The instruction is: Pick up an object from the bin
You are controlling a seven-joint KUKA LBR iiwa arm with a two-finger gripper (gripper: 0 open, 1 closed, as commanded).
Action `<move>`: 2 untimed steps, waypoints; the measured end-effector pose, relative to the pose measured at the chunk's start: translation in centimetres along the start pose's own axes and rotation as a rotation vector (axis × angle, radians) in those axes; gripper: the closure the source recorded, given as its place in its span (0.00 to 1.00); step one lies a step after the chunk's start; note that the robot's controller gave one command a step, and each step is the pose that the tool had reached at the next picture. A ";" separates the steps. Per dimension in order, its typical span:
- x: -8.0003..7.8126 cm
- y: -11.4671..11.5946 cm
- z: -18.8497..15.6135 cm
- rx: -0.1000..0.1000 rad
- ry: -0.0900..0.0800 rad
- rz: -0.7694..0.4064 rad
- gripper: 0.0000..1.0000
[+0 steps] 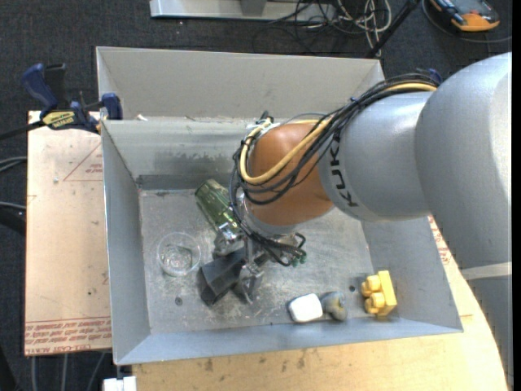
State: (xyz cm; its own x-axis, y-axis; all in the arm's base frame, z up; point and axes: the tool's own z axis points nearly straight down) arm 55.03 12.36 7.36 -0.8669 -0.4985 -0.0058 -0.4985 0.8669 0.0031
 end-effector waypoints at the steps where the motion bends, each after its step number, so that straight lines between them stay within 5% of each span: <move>1: 0.1 0.0 -0.2 0.000 0.001 0.000 1.00; 2: 0.2 0.1 -1.4 0.000 0.007 0.000 1.00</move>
Offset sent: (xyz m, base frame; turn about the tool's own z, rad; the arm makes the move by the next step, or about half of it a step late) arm 0.0001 0.0001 0.0476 0.0000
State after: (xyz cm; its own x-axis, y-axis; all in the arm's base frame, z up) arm 54.79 12.30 8.74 -0.8670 -0.4983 0.0014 -0.4983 0.8670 0.0033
